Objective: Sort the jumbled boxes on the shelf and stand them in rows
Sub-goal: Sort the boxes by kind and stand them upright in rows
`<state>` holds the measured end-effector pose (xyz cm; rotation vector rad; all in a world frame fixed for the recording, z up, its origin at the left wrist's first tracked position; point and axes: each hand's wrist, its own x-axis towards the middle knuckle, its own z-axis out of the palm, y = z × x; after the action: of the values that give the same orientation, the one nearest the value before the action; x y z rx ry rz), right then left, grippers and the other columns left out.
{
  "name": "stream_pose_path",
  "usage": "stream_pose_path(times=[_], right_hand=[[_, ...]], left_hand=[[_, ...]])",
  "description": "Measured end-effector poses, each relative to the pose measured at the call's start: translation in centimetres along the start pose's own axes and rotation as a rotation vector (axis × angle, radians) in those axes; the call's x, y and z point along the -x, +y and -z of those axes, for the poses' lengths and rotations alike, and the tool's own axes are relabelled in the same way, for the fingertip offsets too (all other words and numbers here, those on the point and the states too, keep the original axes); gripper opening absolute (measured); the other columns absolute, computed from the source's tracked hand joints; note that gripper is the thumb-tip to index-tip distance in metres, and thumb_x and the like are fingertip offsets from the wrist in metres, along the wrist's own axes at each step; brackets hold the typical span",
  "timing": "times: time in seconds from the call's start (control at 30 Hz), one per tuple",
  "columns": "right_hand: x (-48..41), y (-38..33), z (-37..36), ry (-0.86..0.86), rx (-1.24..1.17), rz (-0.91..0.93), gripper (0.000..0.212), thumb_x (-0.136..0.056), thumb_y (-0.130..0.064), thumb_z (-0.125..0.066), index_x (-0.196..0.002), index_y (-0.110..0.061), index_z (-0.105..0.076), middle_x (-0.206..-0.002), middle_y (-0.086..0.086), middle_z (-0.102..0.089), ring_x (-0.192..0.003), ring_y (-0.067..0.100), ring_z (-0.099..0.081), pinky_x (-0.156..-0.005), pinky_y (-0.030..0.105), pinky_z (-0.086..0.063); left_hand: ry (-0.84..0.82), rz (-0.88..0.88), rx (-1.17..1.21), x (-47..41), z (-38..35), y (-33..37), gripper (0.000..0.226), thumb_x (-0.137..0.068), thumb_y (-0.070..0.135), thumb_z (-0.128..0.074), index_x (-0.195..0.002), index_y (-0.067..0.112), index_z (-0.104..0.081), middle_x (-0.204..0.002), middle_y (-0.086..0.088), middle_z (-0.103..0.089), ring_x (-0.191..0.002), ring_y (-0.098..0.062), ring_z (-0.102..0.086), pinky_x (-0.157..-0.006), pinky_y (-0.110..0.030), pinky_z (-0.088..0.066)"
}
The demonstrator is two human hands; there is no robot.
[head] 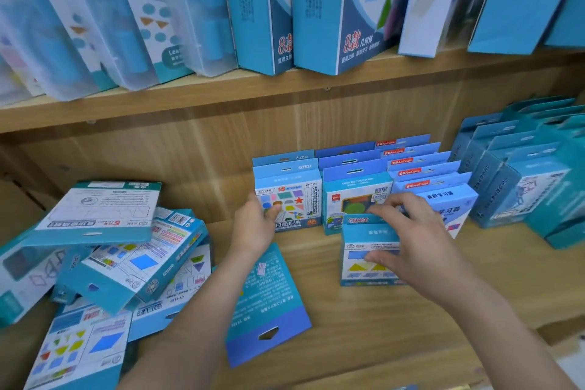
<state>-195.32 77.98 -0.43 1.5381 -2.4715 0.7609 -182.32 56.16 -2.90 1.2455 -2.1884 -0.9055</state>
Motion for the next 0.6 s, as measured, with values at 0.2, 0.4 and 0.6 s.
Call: stream_pose_path(times=[0.2, 0.4, 0.6], right_hand=[[1.2, 0.3, 0.4, 0.082, 0.014, -0.041, 0.087, -0.060, -0.041, -0.086, -0.134, -0.040, -0.041, -0.136, 0.000, -0.034, -0.127, 0.019, -0.029, -0.100, 0.043, -0.034], [3.7, 2.3, 0.0, 0.227, -0.375, -0.232, 0.085, -0.067, -0.028, -0.084, -0.134, -0.045, -0.034, -0.125, -0.006, -0.039, -0.115, 0.007, -0.044, -0.096, 0.017, -0.036], [5.3, 2.7, -1.6, 0.122, -1.030, -0.422, 0.050, -0.082, -0.027, -0.062, -0.129, -0.033, -0.045, -0.118, -0.003, -0.065, -0.111, 0.011, -0.061, -0.088, 0.032, -0.052]], left_hand=[[-0.117, 0.049, -0.054, -0.8, 0.3, -0.6, 0.031, -0.093, 0.031, -0.056, -0.111, 0.007, -0.050, -0.114, -0.004, -0.064, -0.095, -0.021, -0.059, -0.070, -0.031, -0.045], [0.274, -0.344, 0.156, 6.4, 0.8, 1.0, 0.061, -0.080, -0.002, -0.062, -0.134, 0.019, -0.043, -0.126, -0.003, -0.053, -0.111, -0.020, -0.054, -0.093, -0.037, -0.047], [-0.399, -0.250, 0.320, 11.8, -5.0, 4.0, 0.069, -0.088, 0.021, -0.066, -0.142, 0.034, -0.024, -0.119, 0.027, -0.055, -0.114, 0.006, -0.051, -0.096, -0.019, -0.040]])
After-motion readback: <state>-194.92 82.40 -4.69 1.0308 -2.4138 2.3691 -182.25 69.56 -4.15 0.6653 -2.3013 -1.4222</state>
